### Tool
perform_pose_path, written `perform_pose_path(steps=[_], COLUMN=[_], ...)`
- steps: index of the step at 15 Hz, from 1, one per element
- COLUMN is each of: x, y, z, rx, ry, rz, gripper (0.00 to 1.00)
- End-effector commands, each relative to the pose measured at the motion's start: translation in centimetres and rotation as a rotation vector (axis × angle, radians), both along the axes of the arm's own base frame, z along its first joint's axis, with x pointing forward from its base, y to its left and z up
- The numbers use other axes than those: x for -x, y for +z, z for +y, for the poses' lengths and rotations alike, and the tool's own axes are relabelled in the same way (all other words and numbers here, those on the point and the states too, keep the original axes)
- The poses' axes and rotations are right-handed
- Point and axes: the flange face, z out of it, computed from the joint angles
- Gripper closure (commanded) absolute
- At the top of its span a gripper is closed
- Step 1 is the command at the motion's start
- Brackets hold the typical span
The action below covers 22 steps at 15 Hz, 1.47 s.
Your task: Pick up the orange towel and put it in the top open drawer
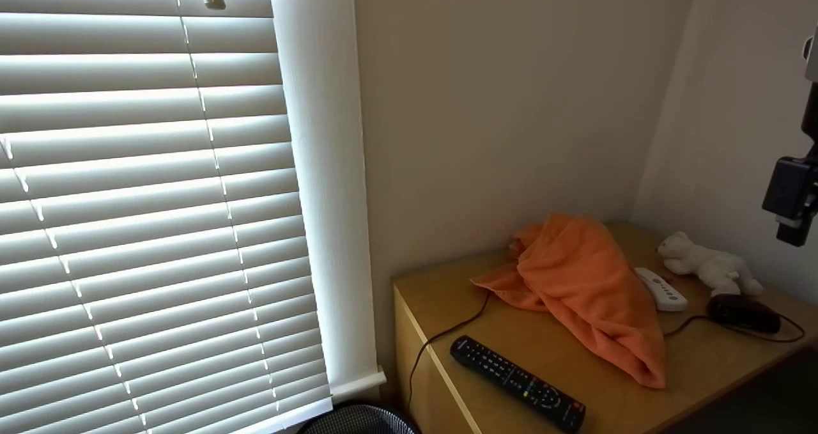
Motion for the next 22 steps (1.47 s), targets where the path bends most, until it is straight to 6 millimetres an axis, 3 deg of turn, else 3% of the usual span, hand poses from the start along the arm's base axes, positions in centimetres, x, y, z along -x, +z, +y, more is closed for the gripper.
perform_pose_path(steps=[1, 16, 22], x=[0.0, 0.0, -1.5], y=[0.1, 0.0, -0.6], z=[0.0, 0.0, 2.4], rx=[0.000, 0.000, -0.018], ry=[0.000, 0.000, 0.064], rz=[0.001, 0.001, 0.010], gripper=[0.00, 0.00, 0.00])
